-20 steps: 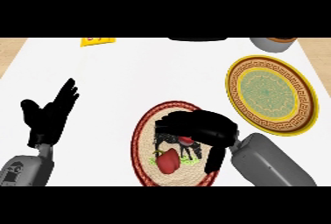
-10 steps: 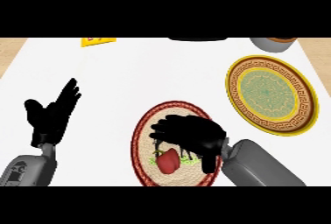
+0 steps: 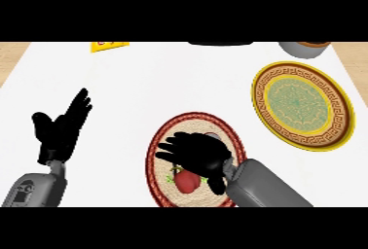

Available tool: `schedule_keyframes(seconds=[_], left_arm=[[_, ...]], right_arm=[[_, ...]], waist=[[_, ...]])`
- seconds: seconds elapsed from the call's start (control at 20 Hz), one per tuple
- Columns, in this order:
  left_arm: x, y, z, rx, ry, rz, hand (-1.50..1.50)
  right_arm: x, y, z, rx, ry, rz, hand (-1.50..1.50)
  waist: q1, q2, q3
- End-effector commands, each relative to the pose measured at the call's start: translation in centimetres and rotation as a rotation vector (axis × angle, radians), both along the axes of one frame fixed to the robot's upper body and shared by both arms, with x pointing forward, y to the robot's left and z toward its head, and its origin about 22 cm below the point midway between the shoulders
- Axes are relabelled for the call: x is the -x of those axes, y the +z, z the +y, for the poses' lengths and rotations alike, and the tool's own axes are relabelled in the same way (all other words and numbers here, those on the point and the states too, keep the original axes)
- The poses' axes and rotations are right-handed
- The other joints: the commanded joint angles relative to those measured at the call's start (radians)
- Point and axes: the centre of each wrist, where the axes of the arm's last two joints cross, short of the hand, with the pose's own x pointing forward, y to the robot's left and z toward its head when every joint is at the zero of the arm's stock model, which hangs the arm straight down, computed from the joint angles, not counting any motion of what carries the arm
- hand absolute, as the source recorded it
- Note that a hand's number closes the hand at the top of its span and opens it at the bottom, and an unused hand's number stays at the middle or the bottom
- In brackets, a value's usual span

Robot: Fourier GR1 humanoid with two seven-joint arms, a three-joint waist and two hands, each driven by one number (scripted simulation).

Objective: Pick the bell pepper from the placemat and place it in the plate

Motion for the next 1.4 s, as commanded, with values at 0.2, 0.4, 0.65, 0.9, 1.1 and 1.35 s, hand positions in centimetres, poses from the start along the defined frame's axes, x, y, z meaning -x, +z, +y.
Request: schedule_keyframes(seconds=[0.2, 0.4, 0.65, 0.9, 1.1, 1.35], left_arm=[[-0.2, -0.3, -0.5, 0.015, 0.003, 0.013, 0.0], [-0.2, 0.6, 0.1, -0.002, -0.016, 0.003, 0.0], [-0.4, 0.7, -1.4, 0.01, -0.012, 0.004, 0.0], [0.8, 0.9, 0.2, 0.013, -0.004, 0.012, 0.0], [0.7, 0.9, 1.2, -0.008, 0.005, -0.002, 0.0], [0.2, -1.2, 0.8, 0.017, 0.002, 0.003, 0.0]], right_arm=[[0.4, -2.5, 2.7, 0.054, -0.024, -0.023, -1.5], [0.6, -4.0, 2.4, 0.067, -0.013, -0.052, -1.5], [-1.0, -3.1, 1.8, 0.139, 0.025, -0.044, -1.5], [0.9, -6.5, 1.9, 0.173, 0.141, -0.012, 1.5], [0.3, -4.8, 3.5, 0.116, 0.14, -0.001, 1.5], [1.1, -5.1, 2.3, 0.053, 0.111, -0.027, 1.5]], waist=[[0.0, 0.001, 0.0], [0.0, 0.0, 0.0], [0.0, 0.0, 0.0], [0.004, 0.0, 0.0], [0.005, 0.0, 0.0], [-0.003, 0.001, 0.0]])
